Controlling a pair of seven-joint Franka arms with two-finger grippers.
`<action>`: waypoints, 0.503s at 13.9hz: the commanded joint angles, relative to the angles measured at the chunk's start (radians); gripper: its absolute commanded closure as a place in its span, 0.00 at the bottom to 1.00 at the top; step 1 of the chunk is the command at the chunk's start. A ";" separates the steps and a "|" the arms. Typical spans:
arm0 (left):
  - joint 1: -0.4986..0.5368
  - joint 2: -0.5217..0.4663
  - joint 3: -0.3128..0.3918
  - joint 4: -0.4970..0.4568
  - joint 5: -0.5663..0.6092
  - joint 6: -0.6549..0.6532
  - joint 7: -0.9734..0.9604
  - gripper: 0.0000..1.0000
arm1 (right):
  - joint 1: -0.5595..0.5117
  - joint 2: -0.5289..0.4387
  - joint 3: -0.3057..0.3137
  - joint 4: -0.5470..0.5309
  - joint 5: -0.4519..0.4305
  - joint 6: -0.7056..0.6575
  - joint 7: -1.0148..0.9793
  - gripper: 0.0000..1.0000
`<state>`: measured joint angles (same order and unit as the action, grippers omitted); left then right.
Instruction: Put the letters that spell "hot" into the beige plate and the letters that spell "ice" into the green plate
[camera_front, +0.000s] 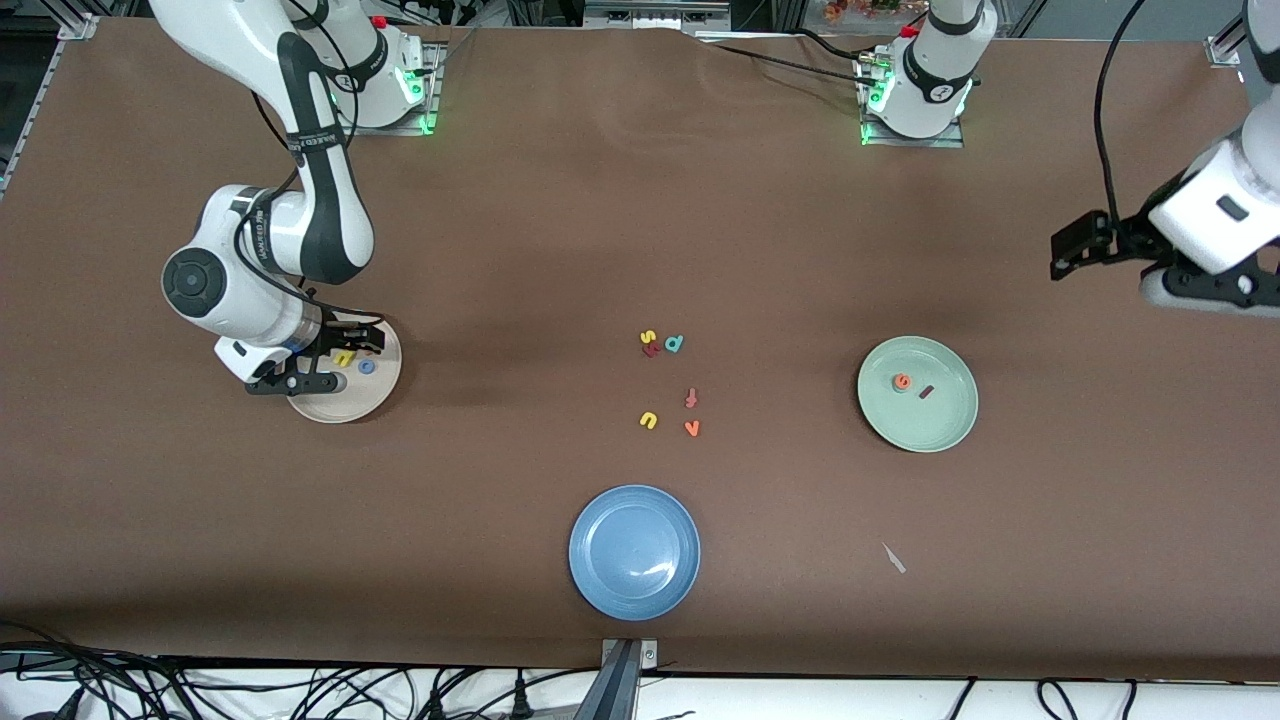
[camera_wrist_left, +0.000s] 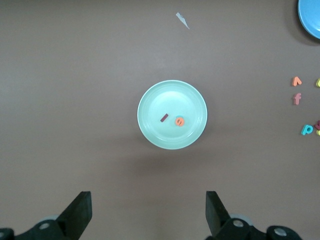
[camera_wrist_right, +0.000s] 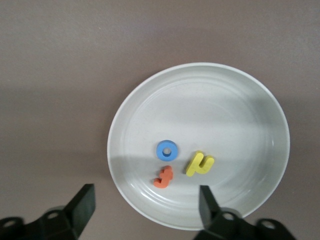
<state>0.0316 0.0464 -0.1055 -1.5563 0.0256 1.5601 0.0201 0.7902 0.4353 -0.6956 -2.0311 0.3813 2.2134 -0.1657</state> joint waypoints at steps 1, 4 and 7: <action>-0.010 -0.121 0.024 -0.160 -0.015 0.101 0.024 0.00 | -0.009 -0.006 0.005 0.029 0.019 -0.032 0.047 0.00; -0.010 -0.079 0.018 -0.099 -0.015 0.034 0.020 0.00 | 0.000 -0.006 0.005 0.032 0.008 -0.043 0.081 0.00; -0.012 -0.063 0.017 -0.080 -0.015 0.031 0.015 0.00 | -0.014 -0.022 0.016 0.078 -0.039 -0.158 0.112 0.00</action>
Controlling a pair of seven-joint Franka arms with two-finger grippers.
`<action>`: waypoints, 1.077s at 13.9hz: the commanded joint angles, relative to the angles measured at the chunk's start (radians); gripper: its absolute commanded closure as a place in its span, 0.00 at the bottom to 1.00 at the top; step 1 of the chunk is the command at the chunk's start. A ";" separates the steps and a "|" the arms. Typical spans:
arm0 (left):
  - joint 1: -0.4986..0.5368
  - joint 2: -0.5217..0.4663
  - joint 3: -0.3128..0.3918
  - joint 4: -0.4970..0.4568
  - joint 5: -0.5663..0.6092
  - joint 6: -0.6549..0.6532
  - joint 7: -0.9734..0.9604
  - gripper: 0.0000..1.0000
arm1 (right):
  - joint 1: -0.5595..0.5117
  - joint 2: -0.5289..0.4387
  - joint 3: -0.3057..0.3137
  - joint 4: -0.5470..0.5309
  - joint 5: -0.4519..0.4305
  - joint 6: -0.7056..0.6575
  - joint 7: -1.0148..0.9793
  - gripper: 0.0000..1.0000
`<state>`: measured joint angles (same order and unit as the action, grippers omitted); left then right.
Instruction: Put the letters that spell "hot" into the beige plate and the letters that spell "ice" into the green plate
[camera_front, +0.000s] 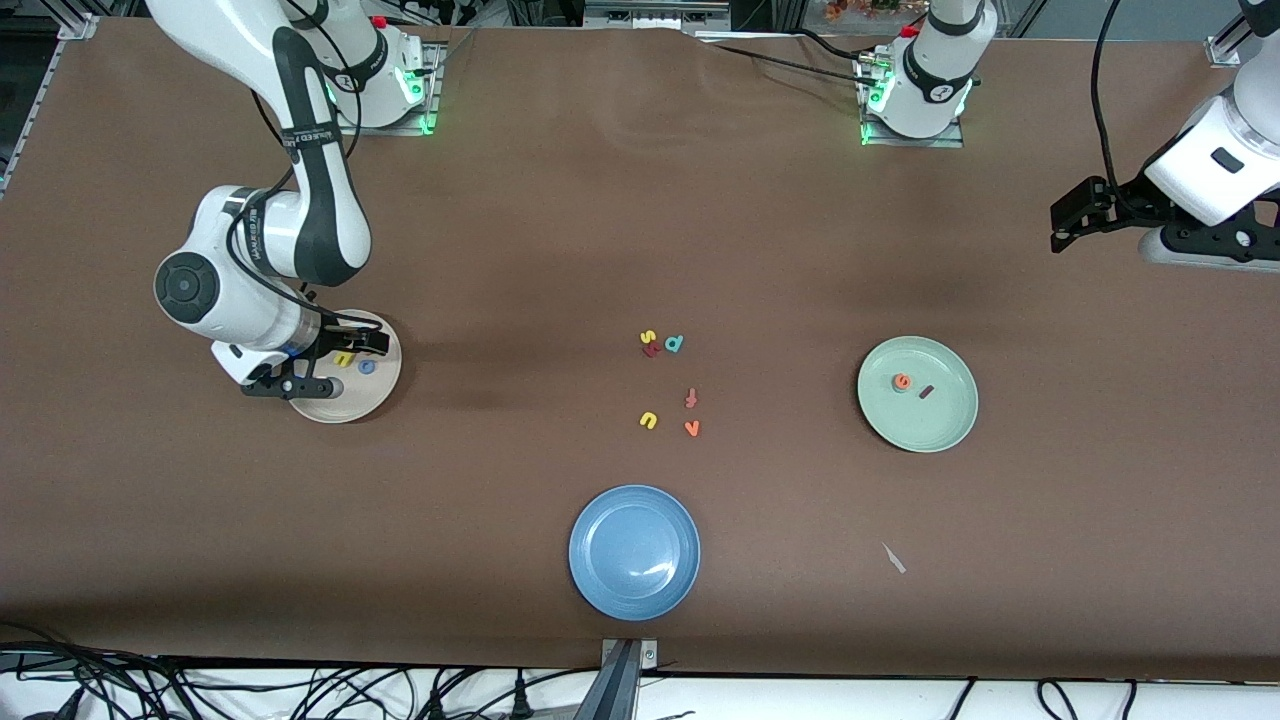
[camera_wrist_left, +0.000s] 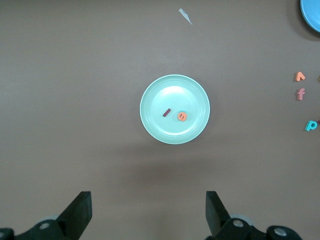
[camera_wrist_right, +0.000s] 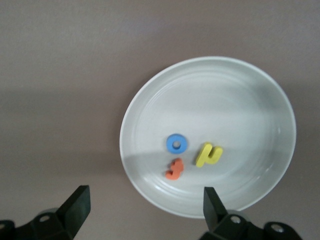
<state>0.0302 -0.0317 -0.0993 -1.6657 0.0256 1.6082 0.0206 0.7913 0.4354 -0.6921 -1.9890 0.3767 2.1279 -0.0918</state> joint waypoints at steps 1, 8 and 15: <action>-0.012 0.013 0.012 0.030 -0.015 -0.017 0.015 0.00 | -0.073 -0.067 0.069 0.047 -0.112 -0.101 0.096 0.00; -0.009 0.013 0.012 0.032 -0.015 -0.033 0.018 0.00 | -0.475 -0.337 0.496 0.047 -0.427 -0.240 0.204 0.00; -0.010 0.013 0.012 0.032 -0.015 -0.034 0.018 0.00 | -0.607 -0.457 0.568 0.286 -0.450 -0.589 0.052 0.00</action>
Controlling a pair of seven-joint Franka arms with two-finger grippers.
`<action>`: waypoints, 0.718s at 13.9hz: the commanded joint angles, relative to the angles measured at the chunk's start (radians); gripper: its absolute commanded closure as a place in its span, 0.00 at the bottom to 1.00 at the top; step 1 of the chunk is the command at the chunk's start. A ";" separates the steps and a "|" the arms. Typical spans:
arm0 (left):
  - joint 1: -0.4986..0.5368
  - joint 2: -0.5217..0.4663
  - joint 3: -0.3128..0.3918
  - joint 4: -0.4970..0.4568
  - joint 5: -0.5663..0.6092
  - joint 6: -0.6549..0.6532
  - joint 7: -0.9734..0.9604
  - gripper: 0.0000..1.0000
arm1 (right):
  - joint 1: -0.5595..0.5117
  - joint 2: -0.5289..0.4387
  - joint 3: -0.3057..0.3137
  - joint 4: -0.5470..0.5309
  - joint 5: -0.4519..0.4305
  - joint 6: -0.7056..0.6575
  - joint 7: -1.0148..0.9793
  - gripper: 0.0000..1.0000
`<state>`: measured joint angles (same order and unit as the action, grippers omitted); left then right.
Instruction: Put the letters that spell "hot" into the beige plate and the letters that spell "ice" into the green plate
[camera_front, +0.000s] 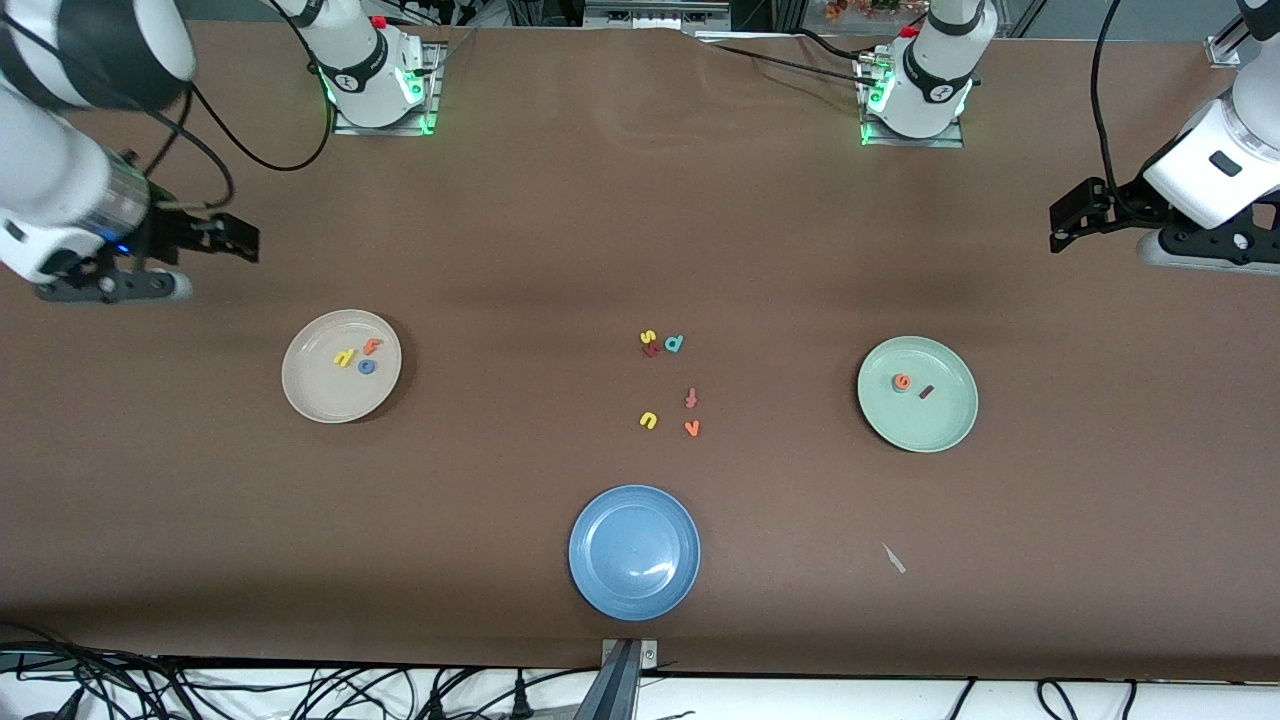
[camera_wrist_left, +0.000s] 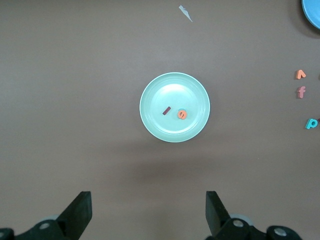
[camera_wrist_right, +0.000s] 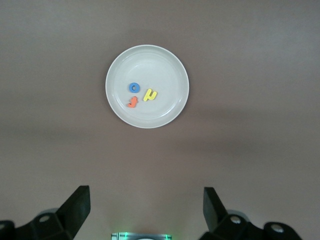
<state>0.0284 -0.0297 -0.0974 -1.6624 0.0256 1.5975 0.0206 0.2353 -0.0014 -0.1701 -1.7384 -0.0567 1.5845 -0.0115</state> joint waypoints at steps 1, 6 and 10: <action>-0.007 0.011 0.010 0.029 -0.015 -0.024 0.018 0.00 | -0.053 -0.032 0.046 0.036 -0.020 -0.046 -0.041 0.00; -0.007 0.011 0.010 0.029 -0.015 -0.025 0.018 0.00 | -0.054 -0.057 0.046 0.013 -0.060 0.003 -0.041 0.00; -0.005 0.011 0.010 0.029 -0.015 -0.027 0.018 0.00 | -0.080 -0.043 0.044 0.005 -0.002 0.017 -0.038 0.00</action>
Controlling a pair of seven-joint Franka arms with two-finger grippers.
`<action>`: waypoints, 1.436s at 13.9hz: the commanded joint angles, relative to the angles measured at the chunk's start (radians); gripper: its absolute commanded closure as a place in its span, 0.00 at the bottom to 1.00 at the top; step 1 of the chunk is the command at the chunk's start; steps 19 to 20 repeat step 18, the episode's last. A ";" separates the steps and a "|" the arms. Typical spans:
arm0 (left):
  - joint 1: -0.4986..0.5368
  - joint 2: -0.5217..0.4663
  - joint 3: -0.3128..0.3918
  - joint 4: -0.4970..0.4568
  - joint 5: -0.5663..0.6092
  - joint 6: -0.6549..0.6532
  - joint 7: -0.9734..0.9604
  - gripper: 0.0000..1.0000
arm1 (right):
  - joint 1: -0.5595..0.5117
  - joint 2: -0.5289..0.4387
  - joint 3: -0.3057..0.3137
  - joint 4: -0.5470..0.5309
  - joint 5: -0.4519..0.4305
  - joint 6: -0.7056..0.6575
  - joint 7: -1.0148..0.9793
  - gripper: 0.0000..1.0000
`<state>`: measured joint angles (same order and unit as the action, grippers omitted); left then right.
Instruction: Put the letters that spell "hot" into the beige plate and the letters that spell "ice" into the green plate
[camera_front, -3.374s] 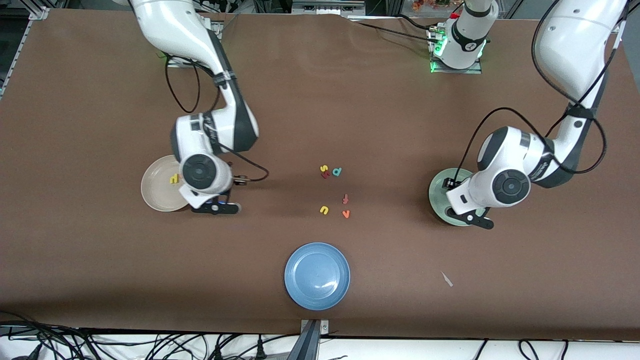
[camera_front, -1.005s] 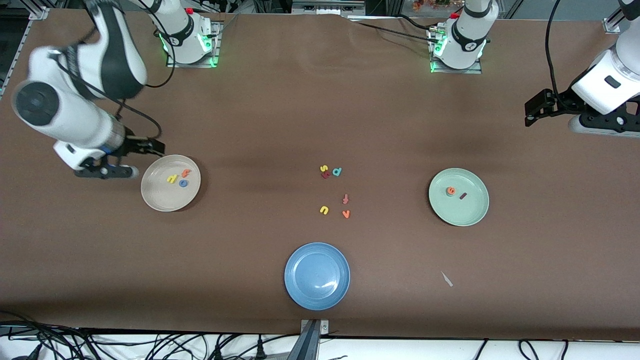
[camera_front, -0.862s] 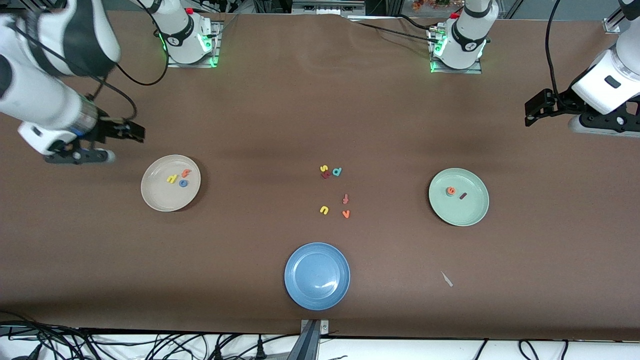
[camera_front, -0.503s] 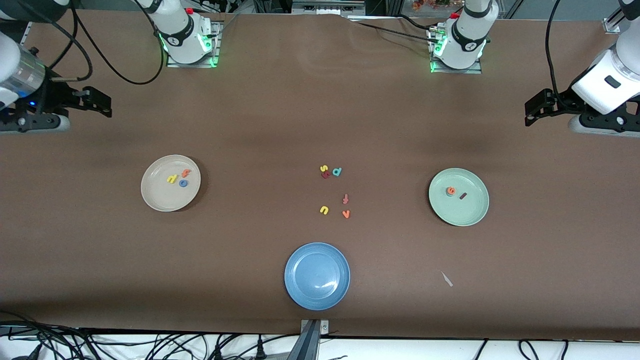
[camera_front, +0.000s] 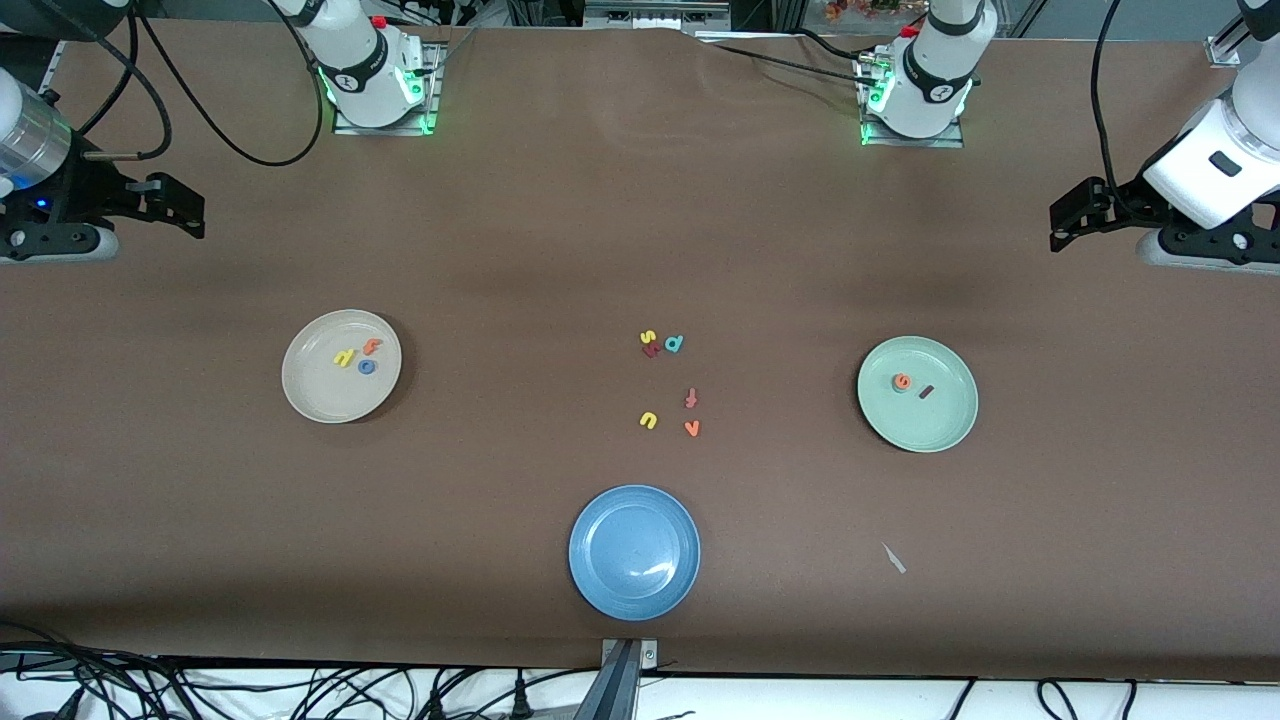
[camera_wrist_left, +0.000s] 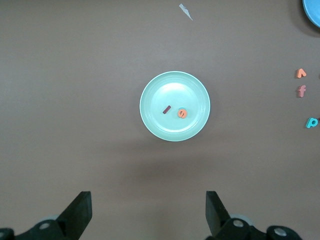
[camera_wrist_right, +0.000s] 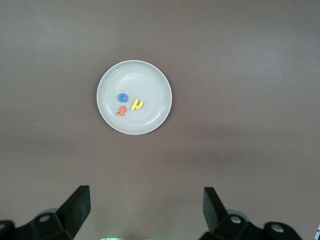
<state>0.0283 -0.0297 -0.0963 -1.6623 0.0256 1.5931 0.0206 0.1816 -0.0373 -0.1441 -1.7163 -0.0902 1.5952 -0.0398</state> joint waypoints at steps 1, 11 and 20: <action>-0.005 0.011 0.009 0.029 -0.015 -0.022 0.018 0.00 | -0.025 0.008 0.017 0.003 0.036 -0.006 -0.009 0.00; -0.005 0.011 0.009 0.029 -0.015 -0.027 0.018 0.00 | -0.022 0.034 0.014 0.024 0.044 -0.050 0.008 0.00; -0.005 0.011 0.009 0.029 -0.015 -0.028 0.018 0.00 | -0.022 0.034 0.014 0.024 0.044 -0.060 0.009 0.00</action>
